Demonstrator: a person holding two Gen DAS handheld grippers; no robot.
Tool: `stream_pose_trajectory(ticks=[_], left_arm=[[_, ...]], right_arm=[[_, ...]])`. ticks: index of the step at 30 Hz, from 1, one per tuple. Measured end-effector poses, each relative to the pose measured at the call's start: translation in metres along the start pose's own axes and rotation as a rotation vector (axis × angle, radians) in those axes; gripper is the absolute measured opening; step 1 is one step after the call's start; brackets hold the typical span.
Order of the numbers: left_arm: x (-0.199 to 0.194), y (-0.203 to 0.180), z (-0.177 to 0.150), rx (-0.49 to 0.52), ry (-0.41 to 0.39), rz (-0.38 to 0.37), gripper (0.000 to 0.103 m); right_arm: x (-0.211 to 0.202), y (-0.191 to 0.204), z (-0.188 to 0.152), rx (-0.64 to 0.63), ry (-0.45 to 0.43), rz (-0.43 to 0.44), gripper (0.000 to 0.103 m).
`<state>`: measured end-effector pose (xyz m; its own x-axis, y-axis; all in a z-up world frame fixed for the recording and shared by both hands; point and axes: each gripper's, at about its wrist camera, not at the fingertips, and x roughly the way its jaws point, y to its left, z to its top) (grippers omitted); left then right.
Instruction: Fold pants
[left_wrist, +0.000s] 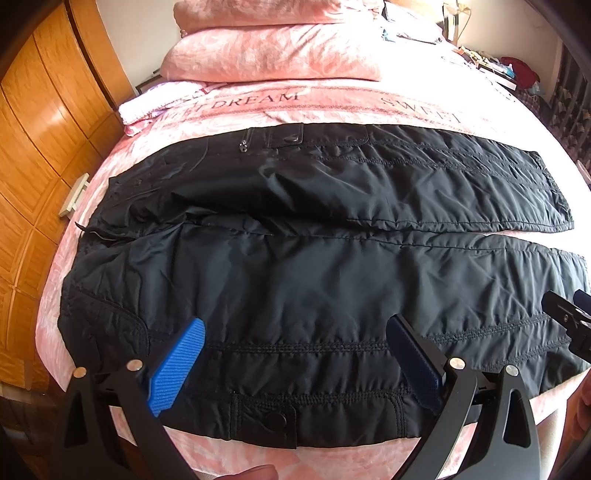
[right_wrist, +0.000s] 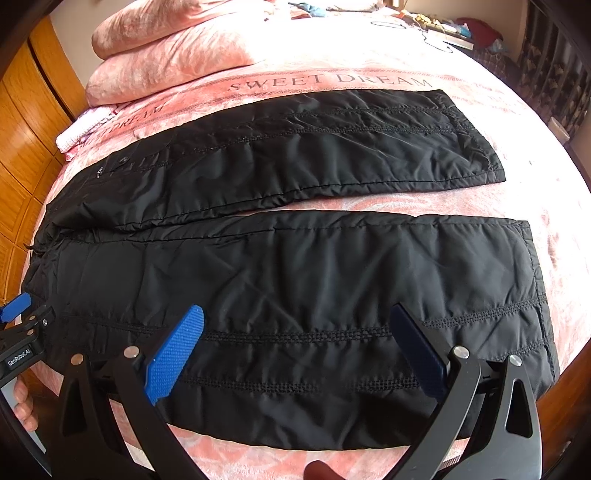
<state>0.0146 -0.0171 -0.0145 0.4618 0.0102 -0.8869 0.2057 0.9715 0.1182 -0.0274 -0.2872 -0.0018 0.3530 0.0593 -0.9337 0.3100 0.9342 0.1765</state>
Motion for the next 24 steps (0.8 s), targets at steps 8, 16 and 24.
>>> stream_pose_trajectory(ticks=[8,16,24], left_arm=[[0.017,-0.006,0.015,0.006,0.023,-0.203,0.099],[0.082,-0.014,0.131,0.117,0.075,-0.262,0.099],[0.181,-0.013,0.232,0.061,0.211,-0.497,0.099]], right_arm=[[0.013,-0.005,0.022,-0.057,-0.012,0.064,0.101],[0.072,-0.036,0.166,-0.283,-0.022,0.136,0.101],[0.170,-0.040,0.272,-0.466,0.124,0.153,0.101]])
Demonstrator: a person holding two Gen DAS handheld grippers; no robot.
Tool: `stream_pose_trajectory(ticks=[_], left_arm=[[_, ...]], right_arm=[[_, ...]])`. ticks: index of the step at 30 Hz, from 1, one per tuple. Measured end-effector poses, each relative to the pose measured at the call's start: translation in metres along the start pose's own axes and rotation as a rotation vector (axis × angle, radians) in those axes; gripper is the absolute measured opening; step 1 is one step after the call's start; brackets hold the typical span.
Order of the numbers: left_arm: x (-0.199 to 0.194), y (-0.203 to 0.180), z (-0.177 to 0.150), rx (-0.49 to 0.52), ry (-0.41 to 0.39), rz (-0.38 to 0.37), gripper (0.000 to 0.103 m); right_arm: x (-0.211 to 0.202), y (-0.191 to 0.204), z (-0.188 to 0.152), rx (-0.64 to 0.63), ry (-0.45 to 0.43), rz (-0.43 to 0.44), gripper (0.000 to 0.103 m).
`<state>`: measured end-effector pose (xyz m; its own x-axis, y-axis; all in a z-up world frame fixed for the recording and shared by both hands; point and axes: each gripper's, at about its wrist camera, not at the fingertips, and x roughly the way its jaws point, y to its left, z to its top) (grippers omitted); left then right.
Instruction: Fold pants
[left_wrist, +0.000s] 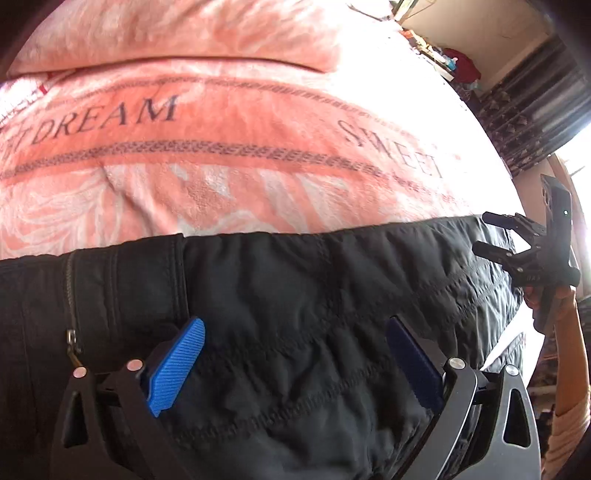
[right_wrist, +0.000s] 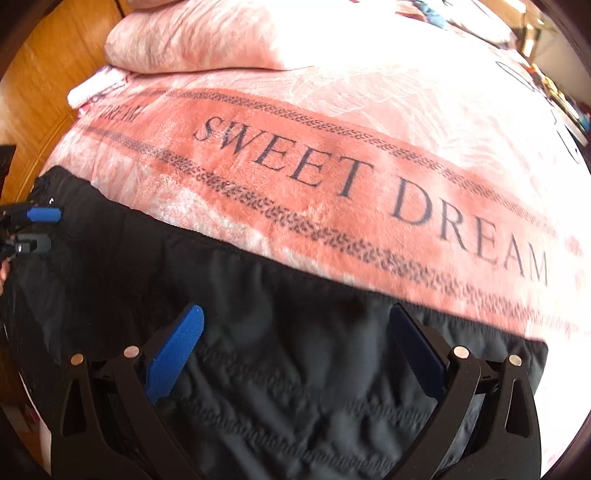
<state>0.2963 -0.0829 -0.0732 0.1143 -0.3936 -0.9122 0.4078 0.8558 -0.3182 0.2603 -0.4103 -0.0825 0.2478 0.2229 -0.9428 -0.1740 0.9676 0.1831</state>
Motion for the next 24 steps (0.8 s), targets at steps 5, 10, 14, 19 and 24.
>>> stream_pose_trajectory(ticks=[5,10,14,19,24], left_arm=[[0.012,-0.003,0.018,0.055,-0.015,-0.011,0.099],[0.012,-0.022,0.017,0.150,-0.046,0.012,0.099],[0.016,-0.032,0.025,0.197,-0.036,0.011,0.099],[0.014,-0.028,0.033,0.225,-0.029,-0.052,0.099],[0.012,-0.045,0.043,0.314,-0.015,-0.232,0.099]], right_arm=[[0.032,0.004,0.020,-0.121,0.046,0.028,0.101],[0.038,0.003,0.020,-0.219,0.064,0.054,0.101],[0.029,0.005,0.011,-0.264,0.071,0.047,0.070],[-0.004,0.022,-0.007,-0.337,0.005,0.049,0.004],[-0.066,0.028,-0.032,-0.306,-0.216,0.093,0.004]])
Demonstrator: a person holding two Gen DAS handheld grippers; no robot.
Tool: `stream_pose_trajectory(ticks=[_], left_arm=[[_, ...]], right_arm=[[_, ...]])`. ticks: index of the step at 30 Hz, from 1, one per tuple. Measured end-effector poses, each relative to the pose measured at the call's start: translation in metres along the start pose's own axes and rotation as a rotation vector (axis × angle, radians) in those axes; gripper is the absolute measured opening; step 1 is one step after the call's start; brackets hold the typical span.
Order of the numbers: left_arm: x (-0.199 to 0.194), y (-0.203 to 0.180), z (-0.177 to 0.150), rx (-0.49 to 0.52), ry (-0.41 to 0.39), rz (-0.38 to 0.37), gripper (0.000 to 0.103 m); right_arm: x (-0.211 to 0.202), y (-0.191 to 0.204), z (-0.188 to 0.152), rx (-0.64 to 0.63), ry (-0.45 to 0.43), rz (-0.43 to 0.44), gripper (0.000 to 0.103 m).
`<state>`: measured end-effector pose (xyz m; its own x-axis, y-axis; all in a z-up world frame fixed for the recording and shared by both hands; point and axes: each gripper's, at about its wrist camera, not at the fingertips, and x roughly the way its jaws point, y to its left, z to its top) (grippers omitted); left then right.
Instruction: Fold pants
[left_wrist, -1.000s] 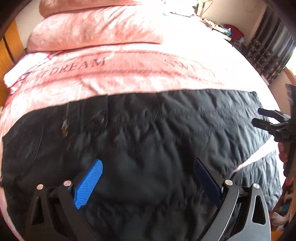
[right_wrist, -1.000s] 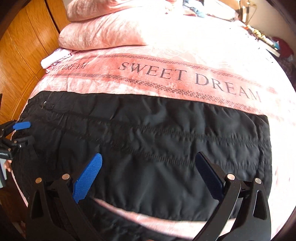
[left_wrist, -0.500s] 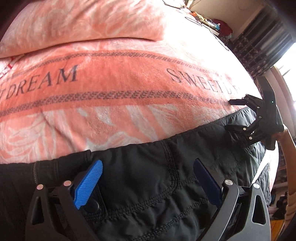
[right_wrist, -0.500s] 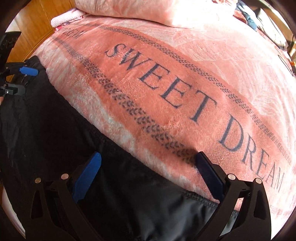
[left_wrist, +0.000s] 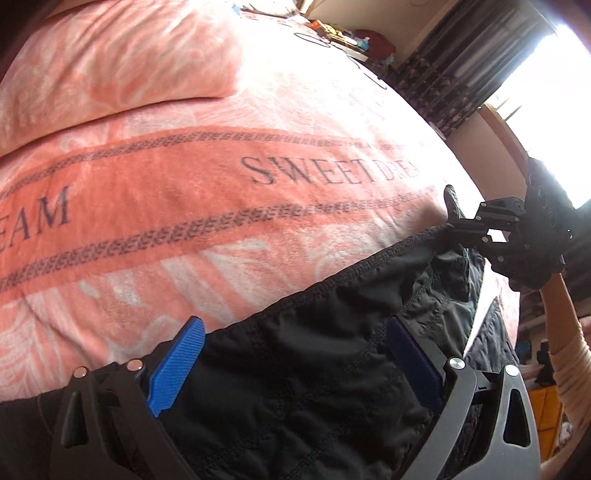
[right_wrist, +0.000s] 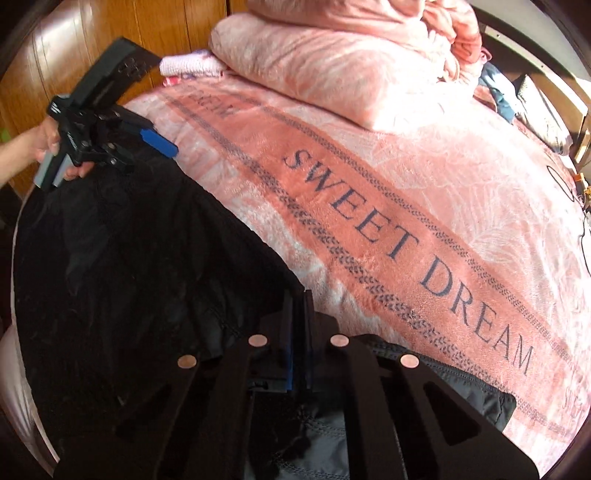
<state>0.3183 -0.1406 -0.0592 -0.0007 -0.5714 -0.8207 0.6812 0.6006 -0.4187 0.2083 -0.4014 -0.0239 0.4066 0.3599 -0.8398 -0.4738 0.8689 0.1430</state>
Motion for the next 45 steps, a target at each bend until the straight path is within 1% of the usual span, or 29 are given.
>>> stream_pose_trajectory(ticks=[2,4,7,8,10,11,12,14,15,16,17,19,21,23,26,28,30,33,35,38,42,45], left_arm=[[0.000,-0.005,0.005,0.029,0.021,-0.049,0.099],[-0.001,-0.008,0.012,0.049,0.038,-0.095,0.099],[0.000,-0.012,0.016,0.047,0.105,-0.228,0.099],[0.001,-0.014,0.015,0.052,0.128,-0.240,0.099],[0.003,-0.020,0.012,0.088,0.167,-0.216,0.099],[0.004,-0.022,0.010,0.103,0.179,-0.207,0.098],[0.002,-0.026,0.007,0.123,0.177,-0.195,0.094],[-0.002,-0.025,0.001,0.148,0.160,-0.149,0.073],[-0.003,-0.024,-0.003,0.166,0.155,-0.092,0.045],[-0.003,-0.024,-0.007,0.191,0.156,-0.030,0.031],[-0.006,-0.024,-0.012,0.205,0.149,-0.006,0.029],[-0.017,-0.034,-0.020,0.249,0.104,0.046,0.023],[-0.029,-0.047,-0.030,0.278,0.055,0.080,0.020],[-0.045,-0.066,-0.042,0.309,0.002,0.121,0.018],[-0.072,-0.104,-0.074,0.359,-0.083,0.192,0.016],[-0.088,-0.127,-0.100,0.380,-0.120,0.225,0.016],[-0.098,-0.148,-0.128,0.379,-0.140,0.253,0.016],[-0.106,-0.175,-0.167,0.381,-0.160,0.289,0.016],[-0.110,-0.189,-0.192,0.368,-0.178,0.304,0.016],[-0.108,-0.204,-0.224,0.349,-0.200,0.318,0.016],[-0.094,-0.209,-0.266,0.262,-0.191,0.311,0.017],[-0.081,-0.209,-0.293,0.199,-0.168,0.292,0.017]], right_arm=[[-0.022,0.005,-0.002,0.005,-0.063,0.021,0.004],[-0.034,0.014,-0.002,-0.015,-0.093,0.026,0.004],[-0.050,0.019,-0.007,-0.015,-0.132,0.033,0.004],[-0.054,0.019,-0.006,-0.008,-0.146,0.033,0.004],[-0.061,0.018,-0.006,0.016,-0.174,0.050,0.004],[-0.063,0.018,-0.006,0.030,-0.191,0.056,0.004],[-0.065,0.018,-0.006,0.042,-0.204,0.056,0.004],[-0.066,0.018,-0.006,0.064,-0.213,0.031,0.004],[-0.067,0.016,-0.007,0.079,-0.214,0.025,0.004],[-0.067,0.016,-0.008,0.096,-0.216,0.037,0.004],[-0.067,0.016,-0.009,0.116,-0.218,0.056,0.004],[-0.070,0.023,-0.012,0.114,-0.227,0.033,0.004],[-0.077,0.032,-0.017,0.118,-0.233,0.007,0.004],[-0.090,0.041,-0.025,0.129,-0.254,0.004,0.004],[-0.116,0.067,-0.044,0.121,-0.297,-0.026,0.004],[-0.135,0.085,-0.059,0.124,-0.324,-0.037,0.005],[-0.153,0.106,-0.079,0.121,-0.345,-0.049,0.005],[-0.171,0.140,-0.111,0.113,-0.348,-0.066,0.005],[-0.176,0.158,-0.133,0.134,-0.336,-0.053,0.005],[-0.173,0.179,-0.164,0.167,-0.288,-0.035,0.006],[-0.155,0.196,-0.195,0.227,-0.207,0.013,0.007],[-0.134,0.206,-0.213,0.257,-0.121,0.039,0.007]])
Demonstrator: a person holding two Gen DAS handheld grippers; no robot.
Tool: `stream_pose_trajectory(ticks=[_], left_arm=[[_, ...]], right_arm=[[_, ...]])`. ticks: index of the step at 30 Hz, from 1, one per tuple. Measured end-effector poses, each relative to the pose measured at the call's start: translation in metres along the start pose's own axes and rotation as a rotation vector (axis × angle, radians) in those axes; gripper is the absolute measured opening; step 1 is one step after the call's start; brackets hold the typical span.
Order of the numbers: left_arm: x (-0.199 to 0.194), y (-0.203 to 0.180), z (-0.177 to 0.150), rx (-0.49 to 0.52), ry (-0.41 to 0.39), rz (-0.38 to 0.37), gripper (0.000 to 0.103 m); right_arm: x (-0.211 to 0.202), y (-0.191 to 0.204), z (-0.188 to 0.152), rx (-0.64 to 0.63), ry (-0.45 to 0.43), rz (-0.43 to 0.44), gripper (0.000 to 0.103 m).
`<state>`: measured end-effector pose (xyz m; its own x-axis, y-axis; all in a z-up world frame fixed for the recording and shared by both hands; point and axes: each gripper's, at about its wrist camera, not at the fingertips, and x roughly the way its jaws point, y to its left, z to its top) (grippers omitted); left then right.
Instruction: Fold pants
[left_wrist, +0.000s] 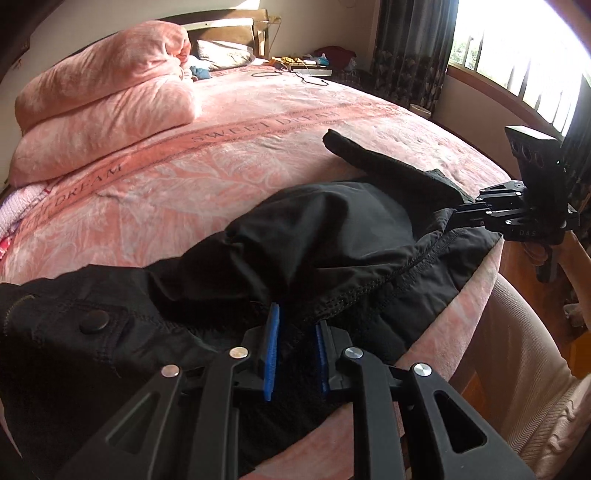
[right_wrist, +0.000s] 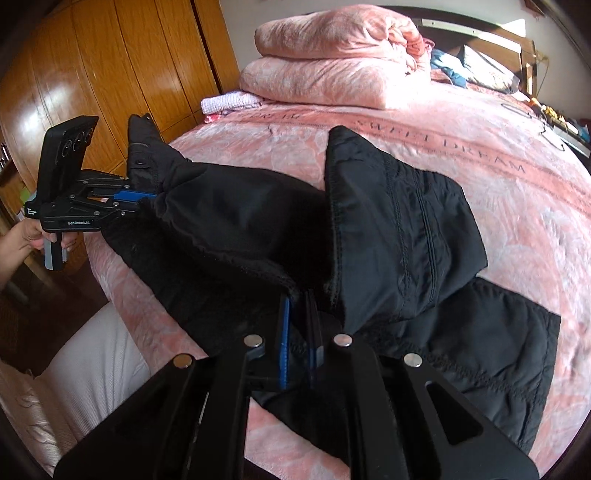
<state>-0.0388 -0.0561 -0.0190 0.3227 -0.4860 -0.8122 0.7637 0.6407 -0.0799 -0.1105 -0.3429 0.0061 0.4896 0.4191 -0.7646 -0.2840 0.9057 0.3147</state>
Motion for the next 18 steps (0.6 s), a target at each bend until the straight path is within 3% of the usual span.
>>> stream_pose_trajectory(ticks=[2,5,8,9,11,12,13,14,18], left_arm=[[0.009,-0.001,-0.016,-0.081,0.021,-0.022,0.018],[0.018,0.001,-0.031,-0.182,0.060,-0.066,0.022],[0.022,0.006,-0.031,-0.300,0.128,-0.153,0.030],[0.020,0.007,-0.029,-0.317,0.142,-0.151,0.038],[0.010,0.006,-0.024,-0.313,0.146,-0.165,0.042],[0.003,0.005,-0.021,-0.301,0.145,-0.204,0.059],[-0.007,0.003,-0.019,-0.297,0.128,-0.274,0.085],[-0.018,0.002,-0.017,-0.299,0.102,-0.308,0.091],[-0.050,0.007,-0.008,-0.328,0.026,-0.321,0.094]], right_arm=[[0.011,0.002,-0.013,0.020,0.047,0.005,0.007],[0.018,0.002,-0.020,0.046,0.107,-0.001,0.018],[0.008,0.005,-0.013,0.059,0.110,0.041,0.061],[0.001,0.006,-0.010,0.074,0.092,0.070,0.072],[-0.014,0.010,0.003,0.087,0.058,0.093,0.073],[-0.021,0.011,0.007,0.087,0.042,0.087,0.073],[-0.026,0.012,0.012,0.092,0.028,0.078,0.073],[-0.032,0.011,0.017,0.101,0.010,0.072,0.073],[-0.041,0.011,0.038,0.114,-0.050,0.029,0.079]])
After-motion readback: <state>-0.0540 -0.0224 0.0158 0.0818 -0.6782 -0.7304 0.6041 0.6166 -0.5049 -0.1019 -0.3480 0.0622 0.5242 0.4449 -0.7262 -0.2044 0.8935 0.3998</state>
